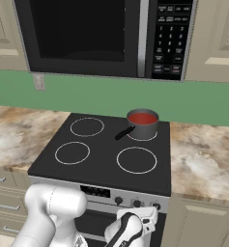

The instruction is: Wait until the marinara sauce is simmered to a deep red color and then turn off the stove.

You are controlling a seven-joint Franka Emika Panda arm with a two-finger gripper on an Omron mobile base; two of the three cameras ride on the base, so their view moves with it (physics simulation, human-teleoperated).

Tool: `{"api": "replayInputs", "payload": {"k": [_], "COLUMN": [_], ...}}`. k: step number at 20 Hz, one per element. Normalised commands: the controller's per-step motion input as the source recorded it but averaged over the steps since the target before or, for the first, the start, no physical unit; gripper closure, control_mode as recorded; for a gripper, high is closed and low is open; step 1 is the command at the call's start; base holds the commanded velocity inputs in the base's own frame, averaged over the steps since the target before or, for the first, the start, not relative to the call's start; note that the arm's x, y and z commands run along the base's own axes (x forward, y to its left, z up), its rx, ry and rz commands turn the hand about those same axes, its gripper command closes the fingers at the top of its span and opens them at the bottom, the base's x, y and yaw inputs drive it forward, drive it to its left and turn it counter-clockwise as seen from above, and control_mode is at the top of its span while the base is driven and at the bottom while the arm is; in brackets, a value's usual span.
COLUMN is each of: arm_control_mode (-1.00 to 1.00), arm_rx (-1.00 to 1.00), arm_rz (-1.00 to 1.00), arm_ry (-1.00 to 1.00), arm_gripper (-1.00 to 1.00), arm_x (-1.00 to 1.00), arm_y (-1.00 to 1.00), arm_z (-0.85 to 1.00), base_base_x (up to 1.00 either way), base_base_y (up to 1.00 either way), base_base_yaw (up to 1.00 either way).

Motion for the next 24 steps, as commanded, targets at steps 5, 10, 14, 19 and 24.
{"api": "replayInputs", "payload": {"k": [5,10,14,19,24], "arm_control_mode": [-1.0,-1.0,-1.0,-1.0,-1.0], "arm_rx": [0.17,0.18,0.18,0.16,0.17], "arm_rz": [0.0,0.0,0.0,0.0,0.0], "arm_ry": [0.0,0.0,0.01,0.03,0.03], "arm_gripper": [1.0,1.0,1.0,1.0,1.0], "arm_x": [-0.11,-0.12,-0.12,-0.05,-0.05], "arm_y": [-0.14,-0.14,-0.14,-0.1,-0.09], "arm_z": [0.04,0.06,0.04,0.01,0.02], "base_base_x": [0.0,0.0,0.0,0.0,0.0], "base_base_y": [0.0,0.0,0.0,0.0,0.0], "base_base_yaw": [0.0,0.0,0.0,0.0,0.0]}}
